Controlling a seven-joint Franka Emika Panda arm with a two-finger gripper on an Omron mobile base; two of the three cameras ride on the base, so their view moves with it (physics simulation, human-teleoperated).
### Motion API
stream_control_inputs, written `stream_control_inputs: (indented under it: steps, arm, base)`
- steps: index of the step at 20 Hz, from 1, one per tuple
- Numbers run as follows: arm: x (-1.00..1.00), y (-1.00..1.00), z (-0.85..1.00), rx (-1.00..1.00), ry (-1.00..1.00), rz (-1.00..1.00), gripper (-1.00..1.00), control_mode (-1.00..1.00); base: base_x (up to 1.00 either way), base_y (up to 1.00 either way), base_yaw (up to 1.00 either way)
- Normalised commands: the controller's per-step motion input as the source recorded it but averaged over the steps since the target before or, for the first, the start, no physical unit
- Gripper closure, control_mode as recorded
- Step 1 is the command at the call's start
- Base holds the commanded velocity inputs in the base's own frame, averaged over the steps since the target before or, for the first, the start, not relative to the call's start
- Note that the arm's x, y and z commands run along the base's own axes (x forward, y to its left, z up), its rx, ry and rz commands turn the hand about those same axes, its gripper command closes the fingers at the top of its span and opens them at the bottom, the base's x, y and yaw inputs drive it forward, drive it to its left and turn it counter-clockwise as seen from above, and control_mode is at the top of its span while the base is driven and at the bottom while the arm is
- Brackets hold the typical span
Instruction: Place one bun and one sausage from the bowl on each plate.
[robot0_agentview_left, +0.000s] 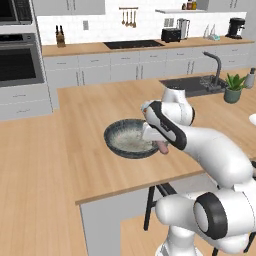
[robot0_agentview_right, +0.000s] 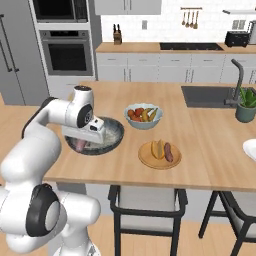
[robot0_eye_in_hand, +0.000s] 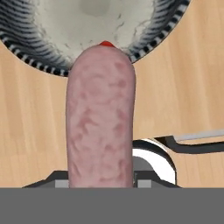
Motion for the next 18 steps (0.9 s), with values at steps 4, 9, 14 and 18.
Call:
stream_control_inputs:
  steps: [4,9,14,18]
  arm:
    - [0.00,0.00,0.00,0.00,0.00,0.00,1.00,1.00]
    - [0.00,0.00,0.00,0.00,0.00,0.00,1.00,1.00]
    - [0.00,0.00,0.00,0.00,0.00,0.00,1.00,1.00]
    - [0.00,0.00,0.00,0.00,0.00,0.00,1.00,1.00]
  base:
    - [-0.86,-0.35,-0.07]
    - [-0.56,-0.84,-0.13]
    - [0.09,-0.99,-0.02]
    - [0.48,-0.97,0.00]
